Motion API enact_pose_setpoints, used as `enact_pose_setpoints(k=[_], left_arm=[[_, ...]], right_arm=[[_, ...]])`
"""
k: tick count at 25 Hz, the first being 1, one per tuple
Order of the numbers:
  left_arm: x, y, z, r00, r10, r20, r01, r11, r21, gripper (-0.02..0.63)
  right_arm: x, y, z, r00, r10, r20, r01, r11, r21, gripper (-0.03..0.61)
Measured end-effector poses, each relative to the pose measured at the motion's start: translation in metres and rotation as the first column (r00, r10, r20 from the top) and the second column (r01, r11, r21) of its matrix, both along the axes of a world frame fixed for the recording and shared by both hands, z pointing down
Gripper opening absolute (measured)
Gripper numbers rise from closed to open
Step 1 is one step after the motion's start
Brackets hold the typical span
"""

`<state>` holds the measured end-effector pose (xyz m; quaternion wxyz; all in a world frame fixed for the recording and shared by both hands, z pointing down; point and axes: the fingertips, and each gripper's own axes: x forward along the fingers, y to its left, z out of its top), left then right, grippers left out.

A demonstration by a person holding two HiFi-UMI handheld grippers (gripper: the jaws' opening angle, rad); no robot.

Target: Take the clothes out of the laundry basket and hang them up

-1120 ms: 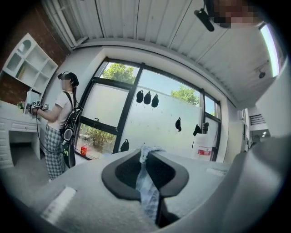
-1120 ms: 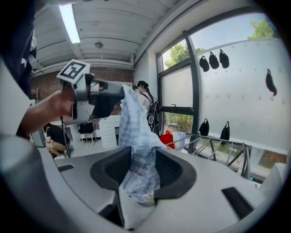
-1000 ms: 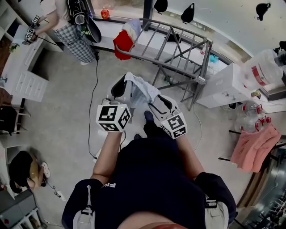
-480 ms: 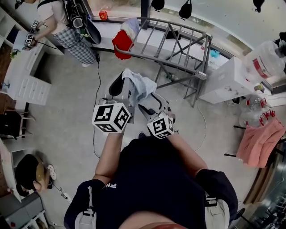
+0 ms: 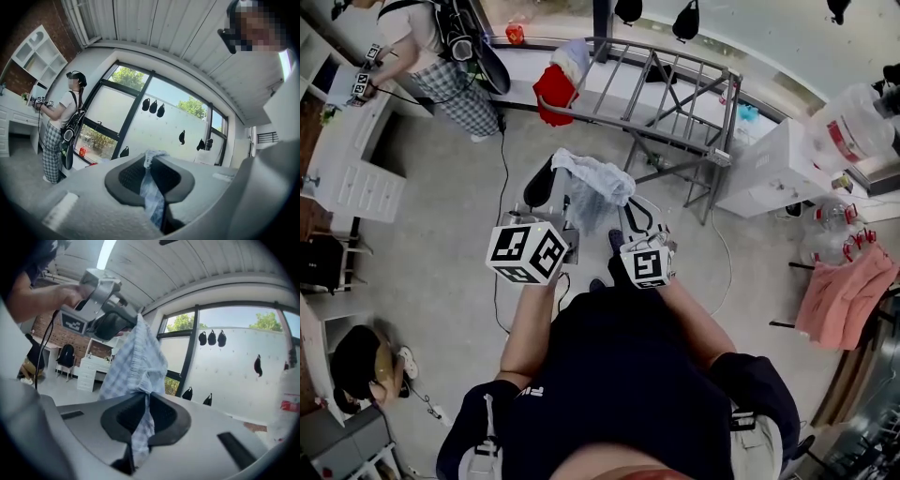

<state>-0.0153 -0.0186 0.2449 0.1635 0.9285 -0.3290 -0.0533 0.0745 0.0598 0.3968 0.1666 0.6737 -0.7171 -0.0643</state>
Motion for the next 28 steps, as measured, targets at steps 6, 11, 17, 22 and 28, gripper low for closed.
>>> enact_pose_setpoints(k=[6, 11, 17, 22, 28], left_arm=[[0.000, -0.005, 0.015, 0.999, 0.041, 0.008, -0.041, 0.999, -0.017, 0.043], [0.034, 0.011, 0.020, 0.982, 0.169, 0.086, -0.174, 0.983, 0.050, 0.043], [0.080, 0.045, 0.009, 0.939, 0.312, 0.144, -0.331, 0.935, 0.130, 0.043], [0.128, 0.075, -0.006, 0.914, 0.367, 0.173, -0.395, 0.903, 0.167, 0.043], [0.184, 0.085, -0.016, 0.904, 0.385, 0.185, -0.416, 0.894, 0.168, 0.043]], right_arm=[[0.064, 0.036, -0.036, 0.973, 0.123, 0.198, -0.129, 0.991, 0.020, 0.026], [0.107, 0.076, -0.076, 0.944, 0.233, 0.233, -0.244, 0.970, 0.019, 0.021], [0.143, 0.130, -0.109, 0.900, 0.380, 0.212, -0.386, 0.922, -0.014, 0.020], [0.191, 0.164, -0.137, 0.866, 0.474, 0.159, -0.481, 0.877, 0.008, 0.018], [0.255, 0.167, -0.156, 0.858, 0.496, 0.135, -0.502, 0.865, 0.010, 0.018]])
